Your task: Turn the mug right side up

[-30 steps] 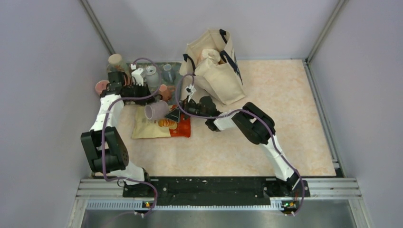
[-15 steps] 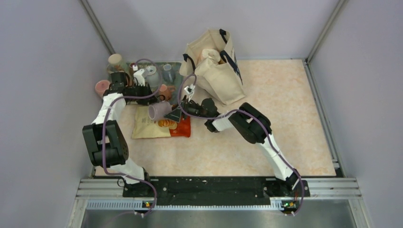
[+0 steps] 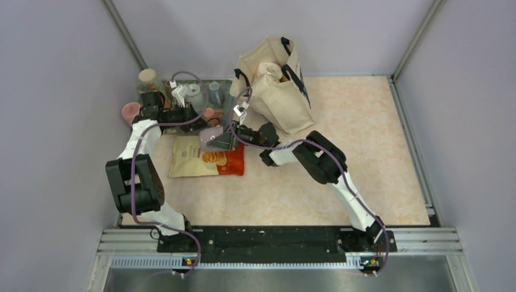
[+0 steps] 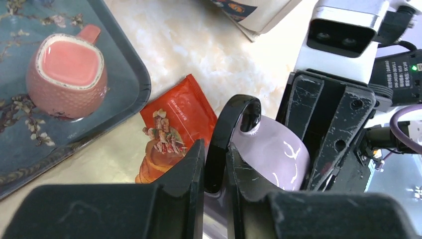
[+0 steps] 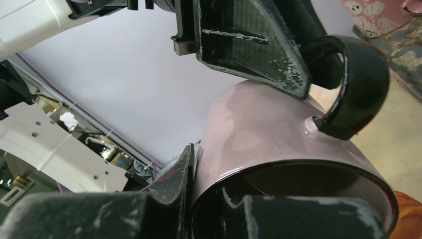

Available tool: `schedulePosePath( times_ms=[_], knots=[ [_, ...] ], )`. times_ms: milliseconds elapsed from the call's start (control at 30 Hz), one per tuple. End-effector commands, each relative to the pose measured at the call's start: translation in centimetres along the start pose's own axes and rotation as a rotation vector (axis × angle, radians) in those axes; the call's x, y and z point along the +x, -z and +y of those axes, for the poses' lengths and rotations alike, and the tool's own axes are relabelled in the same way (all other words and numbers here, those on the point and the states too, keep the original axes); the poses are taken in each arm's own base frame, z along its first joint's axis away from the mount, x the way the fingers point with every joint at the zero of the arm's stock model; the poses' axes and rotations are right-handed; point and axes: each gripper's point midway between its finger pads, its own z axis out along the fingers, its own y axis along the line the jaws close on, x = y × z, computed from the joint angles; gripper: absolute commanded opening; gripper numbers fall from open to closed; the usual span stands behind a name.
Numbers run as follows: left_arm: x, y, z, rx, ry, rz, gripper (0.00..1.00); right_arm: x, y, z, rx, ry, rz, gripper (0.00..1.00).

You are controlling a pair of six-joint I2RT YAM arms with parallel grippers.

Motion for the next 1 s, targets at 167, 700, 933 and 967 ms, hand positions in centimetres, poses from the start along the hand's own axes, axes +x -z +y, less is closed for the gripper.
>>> schedulePosePath(
  times_ms=[167,700,933,967],
  knots=[
    [-1.3,1.9,-0.6,-0.064,-0.086,0.01,0.86,-3.7,0.1,5.8,0.094,0.231,-0.027,0.0],
    [-1.9,6.0,2.7,-0.4,-0.177,0.082,0.99,0.2,22.3,6.8,0.999,0.469,0.663,0.0],
    [-2.0,6.5,2.0,-0.406,-0.203,0.082,0.99,-6.3,33.8,9.6,1.32,0.238,0.551,0.0],
    [-1.9,6.5,1.9,-0.404,-0.204,0.085,0.99,-7.5,34.8,9.2,1.337,0.206,0.519,0.0]
  ],
)
